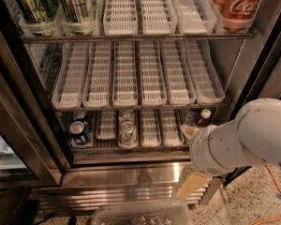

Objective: Pick 7up can from bottom shelf of fridge

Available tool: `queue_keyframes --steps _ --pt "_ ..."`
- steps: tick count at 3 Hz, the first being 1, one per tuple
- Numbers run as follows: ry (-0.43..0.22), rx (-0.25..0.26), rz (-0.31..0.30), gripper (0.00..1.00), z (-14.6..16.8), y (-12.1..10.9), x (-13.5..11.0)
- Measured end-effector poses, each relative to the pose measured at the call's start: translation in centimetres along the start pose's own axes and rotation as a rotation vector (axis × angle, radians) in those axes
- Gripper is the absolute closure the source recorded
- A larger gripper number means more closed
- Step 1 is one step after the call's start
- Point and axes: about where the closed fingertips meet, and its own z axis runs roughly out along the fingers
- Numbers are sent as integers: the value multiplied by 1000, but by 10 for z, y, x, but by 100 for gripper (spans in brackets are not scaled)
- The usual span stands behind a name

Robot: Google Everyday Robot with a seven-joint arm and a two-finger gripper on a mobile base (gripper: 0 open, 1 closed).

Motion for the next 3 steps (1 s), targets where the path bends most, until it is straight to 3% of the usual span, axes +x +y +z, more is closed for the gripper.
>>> queue_keyframes --steps 1,3 --pt "-42 -46 -15 0 49 27 -1" --pt "-129 -21 -45 0 139 38 -6"
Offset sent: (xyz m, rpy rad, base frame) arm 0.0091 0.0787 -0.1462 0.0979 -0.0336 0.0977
